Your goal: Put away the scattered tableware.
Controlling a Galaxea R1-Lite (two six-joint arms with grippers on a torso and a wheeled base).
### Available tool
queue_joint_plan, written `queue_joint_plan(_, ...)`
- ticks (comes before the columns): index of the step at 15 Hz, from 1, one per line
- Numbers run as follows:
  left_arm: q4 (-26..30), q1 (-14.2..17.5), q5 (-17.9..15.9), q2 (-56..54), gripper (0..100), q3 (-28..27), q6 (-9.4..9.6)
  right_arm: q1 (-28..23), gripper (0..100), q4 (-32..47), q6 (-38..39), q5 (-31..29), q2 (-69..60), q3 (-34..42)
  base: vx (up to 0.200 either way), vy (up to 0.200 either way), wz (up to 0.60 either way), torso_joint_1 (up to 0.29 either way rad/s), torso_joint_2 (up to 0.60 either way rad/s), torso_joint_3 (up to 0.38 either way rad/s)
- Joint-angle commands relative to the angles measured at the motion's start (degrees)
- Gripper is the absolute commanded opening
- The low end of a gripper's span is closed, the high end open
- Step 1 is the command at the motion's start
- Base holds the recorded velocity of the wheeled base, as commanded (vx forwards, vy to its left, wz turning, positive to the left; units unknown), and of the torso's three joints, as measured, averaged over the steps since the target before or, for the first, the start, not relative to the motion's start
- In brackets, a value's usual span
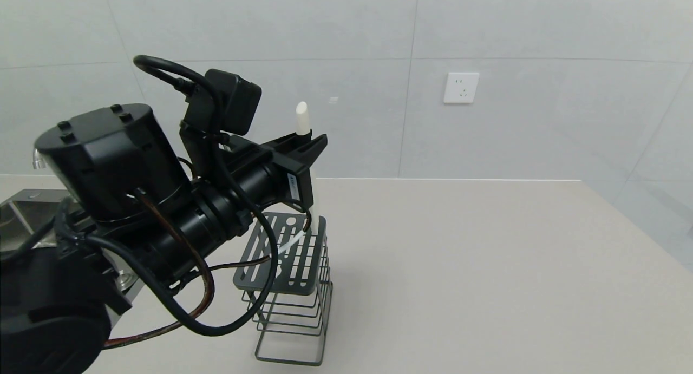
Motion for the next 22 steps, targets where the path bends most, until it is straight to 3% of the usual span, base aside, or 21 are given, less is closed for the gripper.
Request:
queue_joint_plan(1, -0.1, 0.2, 0.0, 1.3, 0, 0.0, 0.02, 0.0, 100, 0.0, -0.1, 0.0, 0.1, 0.0, 0.000, 0.000, 0.00, 0.000, 0.00, 0.000)
queue_joint_plan(9, -0.3, 0.9, 0.1, 1.3, 0, 0.0, 0.02, 0.0, 100, 0.0, 0.0, 0.0, 0.1, 0.0, 0.000, 0.000, 0.00, 0.000, 0.00, 0.000)
queue_joint_plan(22, -2.1, 0.7, 0.6, 1.7, 0, 6.7, -0.07, 0.0, 100, 0.0, 0.0, 0.0, 0.1, 0.0, 0.000, 0.000, 0.00, 0.000, 0.00, 0.000)
